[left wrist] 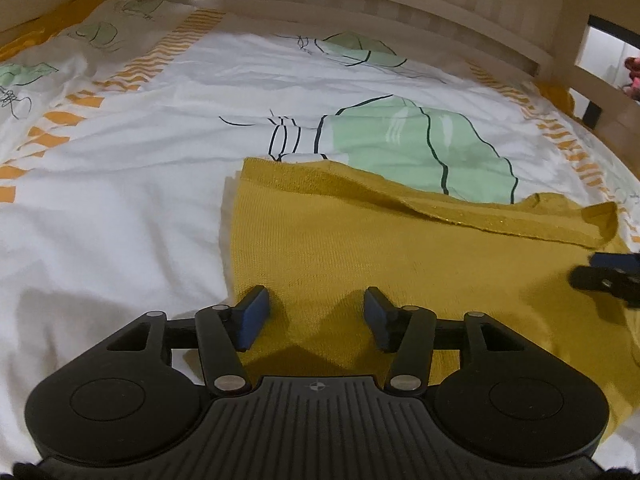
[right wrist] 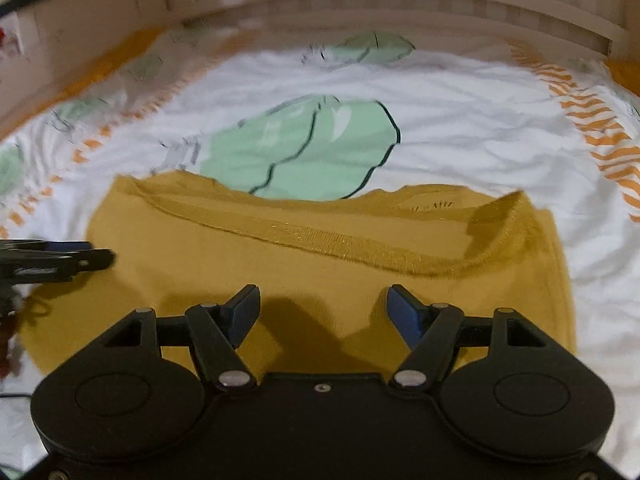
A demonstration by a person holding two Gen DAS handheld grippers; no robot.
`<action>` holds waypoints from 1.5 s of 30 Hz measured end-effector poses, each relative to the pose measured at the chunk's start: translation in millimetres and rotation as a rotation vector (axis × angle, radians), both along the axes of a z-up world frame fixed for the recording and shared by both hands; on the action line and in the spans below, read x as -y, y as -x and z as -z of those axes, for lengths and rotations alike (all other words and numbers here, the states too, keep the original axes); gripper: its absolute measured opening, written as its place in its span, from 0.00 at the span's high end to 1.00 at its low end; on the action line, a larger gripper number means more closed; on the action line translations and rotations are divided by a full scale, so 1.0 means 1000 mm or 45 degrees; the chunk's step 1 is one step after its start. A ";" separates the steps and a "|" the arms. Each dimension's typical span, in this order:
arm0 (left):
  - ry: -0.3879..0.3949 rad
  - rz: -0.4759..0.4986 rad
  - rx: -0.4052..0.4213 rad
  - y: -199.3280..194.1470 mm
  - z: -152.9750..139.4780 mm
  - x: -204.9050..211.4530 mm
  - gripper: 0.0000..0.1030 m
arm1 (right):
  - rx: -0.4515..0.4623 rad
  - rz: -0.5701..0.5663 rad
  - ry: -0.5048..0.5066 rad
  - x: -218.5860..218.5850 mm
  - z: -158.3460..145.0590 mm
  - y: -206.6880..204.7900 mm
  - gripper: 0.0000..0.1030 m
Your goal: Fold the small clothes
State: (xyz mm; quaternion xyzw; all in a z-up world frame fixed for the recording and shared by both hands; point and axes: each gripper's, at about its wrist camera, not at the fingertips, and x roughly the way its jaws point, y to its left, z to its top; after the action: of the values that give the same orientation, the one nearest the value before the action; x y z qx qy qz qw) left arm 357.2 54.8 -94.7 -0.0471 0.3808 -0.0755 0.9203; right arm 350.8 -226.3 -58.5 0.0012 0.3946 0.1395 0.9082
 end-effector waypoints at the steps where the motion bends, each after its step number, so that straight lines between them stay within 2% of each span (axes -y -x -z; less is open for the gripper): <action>1: 0.000 -0.002 0.004 0.001 0.000 0.001 0.49 | -0.014 0.025 0.017 -0.001 0.001 -0.011 0.28; 6: 0.004 -0.011 0.019 0.003 0.002 0.002 0.49 | -0.078 0.170 0.042 0.008 -0.004 -0.064 0.26; 9: 0.007 -0.010 0.017 0.001 0.002 0.002 0.49 | -0.053 0.261 -0.006 0.022 -0.011 -0.069 0.26; 14: 0.007 -0.006 0.024 0.003 0.002 0.000 0.49 | 0.028 0.279 -0.177 0.051 -0.026 -0.032 0.26; 18: 0.002 -0.009 0.028 0.003 0.002 0.001 0.49 | 0.027 0.286 -0.284 0.072 -0.021 0.002 0.18; 23: -0.017 -0.009 0.011 0.001 -0.001 0.003 0.48 | 0.018 0.321 -0.285 0.093 0.001 0.046 0.18; 27: -0.024 -0.006 0.004 -0.001 -0.001 0.004 0.48 | 0.041 0.349 -0.256 0.105 0.007 0.070 0.17; 30: -0.032 -0.002 0.001 -0.001 -0.002 0.005 0.47 | 0.083 0.383 -0.351 0.117 0.005 0.080 0.14; 35: -0.036 0.001 -0.051 -0.004 -0.008 0.006 0.46 | -0.023 0.437 -0.633 0.143 0.022 0.069 0.07; 37: -0.025 -0.006 -0.082 -0.004 -0.015 0.006 0.46 | -0.021 0.431 -0.753 0.152 0.029 0.068 0.00; 38: -0.013 -0.013 -0.094 -0.002 -0.019 0.006 0.46 | -0.025 0.432 -0.792 0.156 0.030 0.067 0.00; 42: 0.024 -0.015 -0.113 0.009 -0.030 0.013 0.46 | -0.032 0.404 -0.905 0.164 0.038 0.062 0.00; 45: 0.039 0.013 -0.147 0.010 -0.036 0.032 0.46 | -0.003 0.374 -0.935 0.165 0.042 0.062 0.00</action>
State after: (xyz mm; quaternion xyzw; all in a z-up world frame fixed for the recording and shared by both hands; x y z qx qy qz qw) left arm 347.0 22.7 -59.2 -0.0636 0.4322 -0.0831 0.8957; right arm 288.7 -391.6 -100.6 0.3825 0.3152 0.1397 0.8572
